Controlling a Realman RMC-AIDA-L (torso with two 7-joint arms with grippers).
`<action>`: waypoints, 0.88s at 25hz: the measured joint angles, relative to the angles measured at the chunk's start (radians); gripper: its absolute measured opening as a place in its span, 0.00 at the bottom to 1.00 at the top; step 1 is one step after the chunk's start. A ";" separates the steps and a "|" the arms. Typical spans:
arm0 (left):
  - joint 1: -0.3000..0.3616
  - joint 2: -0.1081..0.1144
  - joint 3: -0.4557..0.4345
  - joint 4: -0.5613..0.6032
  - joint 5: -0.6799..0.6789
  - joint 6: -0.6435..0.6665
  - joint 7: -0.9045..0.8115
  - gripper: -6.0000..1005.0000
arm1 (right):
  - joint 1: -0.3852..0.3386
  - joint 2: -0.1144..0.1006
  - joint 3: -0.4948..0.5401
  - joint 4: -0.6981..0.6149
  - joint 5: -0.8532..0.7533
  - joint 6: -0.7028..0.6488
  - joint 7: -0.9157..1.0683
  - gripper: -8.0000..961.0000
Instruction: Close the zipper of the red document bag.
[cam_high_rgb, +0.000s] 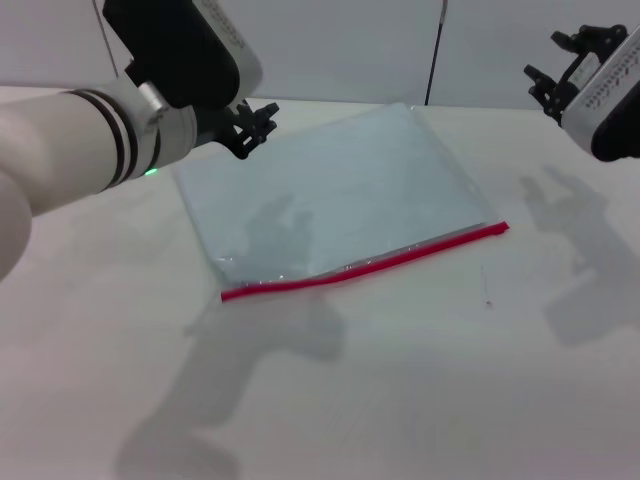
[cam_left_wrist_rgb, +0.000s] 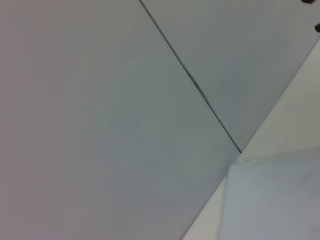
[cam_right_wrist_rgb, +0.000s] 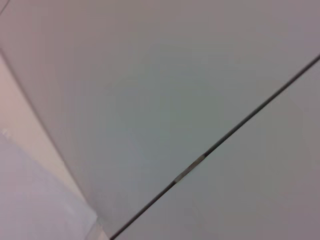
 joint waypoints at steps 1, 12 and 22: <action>0.000 0.000 0.000 0.000 0.000 -0.006 -0.007 0.28 | -0.003 0.000 -0.011 -0.004 0.000 0.014 0.027 0.44; 0.114 -0.001 0.001 -0.065 -0.067 -0.426 -0.123 0.73 | -0.081 -0.006 -0.291 -0.058 0.118 0.459 0.248 0.43; 0.111 -0.002 0.037 -0.410 -0.252 -0.925 -0.129 0.88 | -0.052 -0.005 -0.644 0.209 0.110 1.086 0.811 0.43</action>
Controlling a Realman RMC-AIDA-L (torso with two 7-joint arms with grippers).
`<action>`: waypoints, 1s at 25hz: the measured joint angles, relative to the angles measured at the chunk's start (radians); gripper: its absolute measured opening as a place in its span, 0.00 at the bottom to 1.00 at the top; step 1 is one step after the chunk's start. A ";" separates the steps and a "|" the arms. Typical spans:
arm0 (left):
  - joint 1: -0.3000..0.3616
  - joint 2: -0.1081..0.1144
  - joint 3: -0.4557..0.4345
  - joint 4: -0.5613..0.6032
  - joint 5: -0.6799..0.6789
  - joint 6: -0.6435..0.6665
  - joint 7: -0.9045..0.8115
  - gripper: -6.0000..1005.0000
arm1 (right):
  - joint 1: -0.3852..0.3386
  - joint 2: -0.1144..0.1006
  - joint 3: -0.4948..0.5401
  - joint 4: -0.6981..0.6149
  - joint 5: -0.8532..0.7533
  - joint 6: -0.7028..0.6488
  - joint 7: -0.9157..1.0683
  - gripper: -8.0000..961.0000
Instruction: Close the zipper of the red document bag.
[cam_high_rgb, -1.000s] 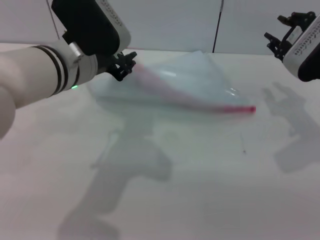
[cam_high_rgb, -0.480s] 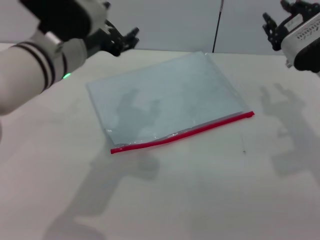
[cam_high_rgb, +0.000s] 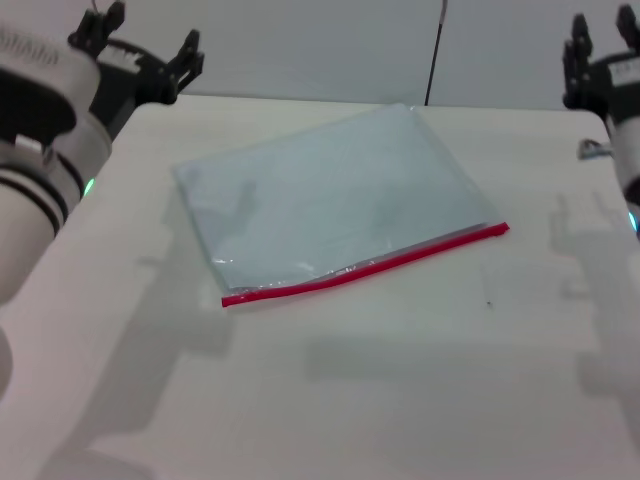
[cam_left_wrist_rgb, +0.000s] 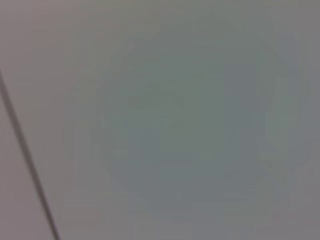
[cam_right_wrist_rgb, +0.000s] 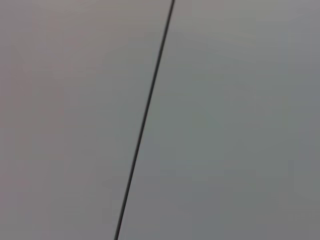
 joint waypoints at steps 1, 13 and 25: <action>-0.003 0.000 0.018 -0.053 -0.017 -0.078 -0.001 0.87 | 0.001 0.000 -0.016 0.027 0.001 0.023 0.036 0.43; -0.090 -0.001 0.218 -0.403 -0.229 -0.450 -0.002 0.87 | 0.014 0.013 -0.223 0.309 0.109 0.151 0.346 0.43; -0.123 -0.001 0.242 -0.470 -0.306 -0.453 -0.059 0.87 | 0.015 0.014 -0.318 0.318 0.202 0.153 0.351 0.43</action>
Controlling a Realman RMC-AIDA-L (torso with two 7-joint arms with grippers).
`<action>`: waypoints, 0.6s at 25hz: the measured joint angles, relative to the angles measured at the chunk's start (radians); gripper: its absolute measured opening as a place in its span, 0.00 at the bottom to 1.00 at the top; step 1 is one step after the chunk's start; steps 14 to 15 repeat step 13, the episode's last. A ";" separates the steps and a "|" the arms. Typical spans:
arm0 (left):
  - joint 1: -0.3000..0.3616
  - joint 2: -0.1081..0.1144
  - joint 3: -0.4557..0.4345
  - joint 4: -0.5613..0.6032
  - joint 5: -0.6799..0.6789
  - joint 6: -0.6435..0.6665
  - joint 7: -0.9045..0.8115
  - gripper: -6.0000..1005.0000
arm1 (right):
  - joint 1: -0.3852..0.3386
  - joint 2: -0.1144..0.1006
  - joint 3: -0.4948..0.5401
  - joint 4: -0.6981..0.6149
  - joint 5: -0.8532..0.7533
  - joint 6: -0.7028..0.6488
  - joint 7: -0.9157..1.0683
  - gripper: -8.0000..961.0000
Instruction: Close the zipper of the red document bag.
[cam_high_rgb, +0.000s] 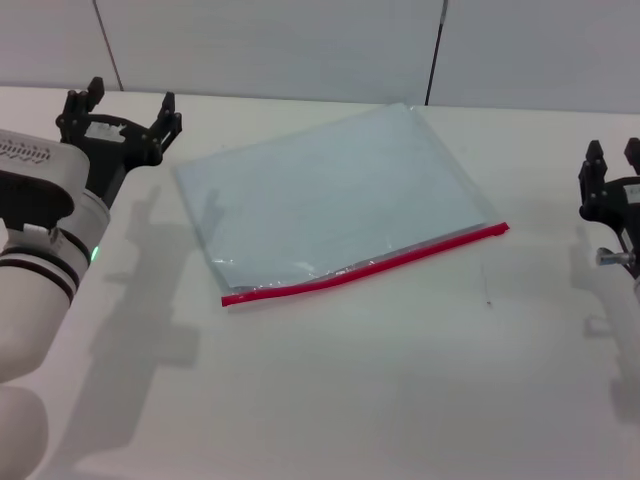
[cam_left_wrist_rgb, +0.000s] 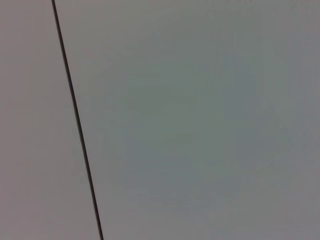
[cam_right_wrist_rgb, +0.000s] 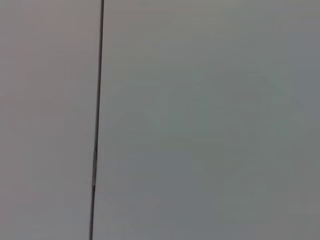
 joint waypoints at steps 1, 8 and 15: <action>-0.002 0.000 0.000 -0.002 0.000 0.000 -0.002 0.87 | 0.000 0.000 0.000 0.000 0.000 0.000 0.000 0.43; -0.007 0.000 0.001 -0.008 -0.001 -0.001 -0.007 0.87 | 0.002 0.000 0.000 0.001 0.001 0.006 0.002 0.43; -0.011 0.000 0.001 -0.008 -0.004 -0.002 -0.007 0.87 | 0.005 -0.002 0.002 0.001 0.001 0.006 0.002 0.43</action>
